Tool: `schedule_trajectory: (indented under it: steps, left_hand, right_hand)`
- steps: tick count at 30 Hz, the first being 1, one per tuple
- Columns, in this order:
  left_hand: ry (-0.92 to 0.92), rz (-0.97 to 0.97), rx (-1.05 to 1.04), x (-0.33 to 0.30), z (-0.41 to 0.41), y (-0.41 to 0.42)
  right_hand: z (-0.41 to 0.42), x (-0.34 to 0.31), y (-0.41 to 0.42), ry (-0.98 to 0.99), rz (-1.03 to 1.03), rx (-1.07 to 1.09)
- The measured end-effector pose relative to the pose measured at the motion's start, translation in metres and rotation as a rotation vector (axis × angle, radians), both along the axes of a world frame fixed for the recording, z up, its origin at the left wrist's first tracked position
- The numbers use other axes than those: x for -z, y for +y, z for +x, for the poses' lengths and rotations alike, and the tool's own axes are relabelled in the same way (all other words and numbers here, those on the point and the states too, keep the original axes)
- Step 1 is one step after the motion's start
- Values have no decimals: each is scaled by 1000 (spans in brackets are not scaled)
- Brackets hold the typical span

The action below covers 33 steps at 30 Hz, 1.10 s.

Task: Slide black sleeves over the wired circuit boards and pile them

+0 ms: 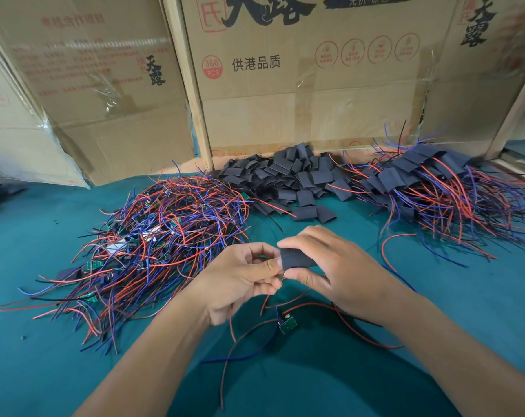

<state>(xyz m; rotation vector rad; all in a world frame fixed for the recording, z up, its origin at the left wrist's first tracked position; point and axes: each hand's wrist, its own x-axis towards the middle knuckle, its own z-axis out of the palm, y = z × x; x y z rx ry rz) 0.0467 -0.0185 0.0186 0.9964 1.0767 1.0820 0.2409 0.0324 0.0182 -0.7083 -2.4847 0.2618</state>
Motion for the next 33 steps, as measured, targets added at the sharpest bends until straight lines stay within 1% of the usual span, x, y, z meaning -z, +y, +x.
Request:
schedule_trajectory:
  steps: [3,5,7,10,12,14,21,26,28,30,32,33]
  left_hand:
    - [15,-13,22,1,1,0]
    - [25,7,24,2,1,0]
    - [22,39,14,2,0,0]
    - [50,114,8,2,-1,1]
    - [119,178,11,2,-2,2]
    - [181,228,15,2,-2,2]
    - [145,230,-9,1,2,0]
    - [159,255,-24,0,5,0]
    - [112,243,-46,0,6,0]
    - [111,238,-134,1,3,3]
    - [222,249,-281,4,-2,9]
    - [289,261,-345,6,-5,12]
  right_hand:
    - [2,2,2,34,-87,5]
    - [3,3,3,46,-104,-6]
    - [3,2,4,96,-164,4]
    - [6,-5,8,161,-344,30]
    - [10,-9,12,141,-484,-4]
    - [12,-12,12,117,-533,-35]
    - [11,-16,7,108,-550,-42]
    - [12,-22,4,113,-608,-45]
    - [18,-31,7,140,-642,-21]
    - [29,-44,21,178,-625,69]
    - [42,-60,52,246,-528,253]
    - [51,-68,73,317,-474,359]
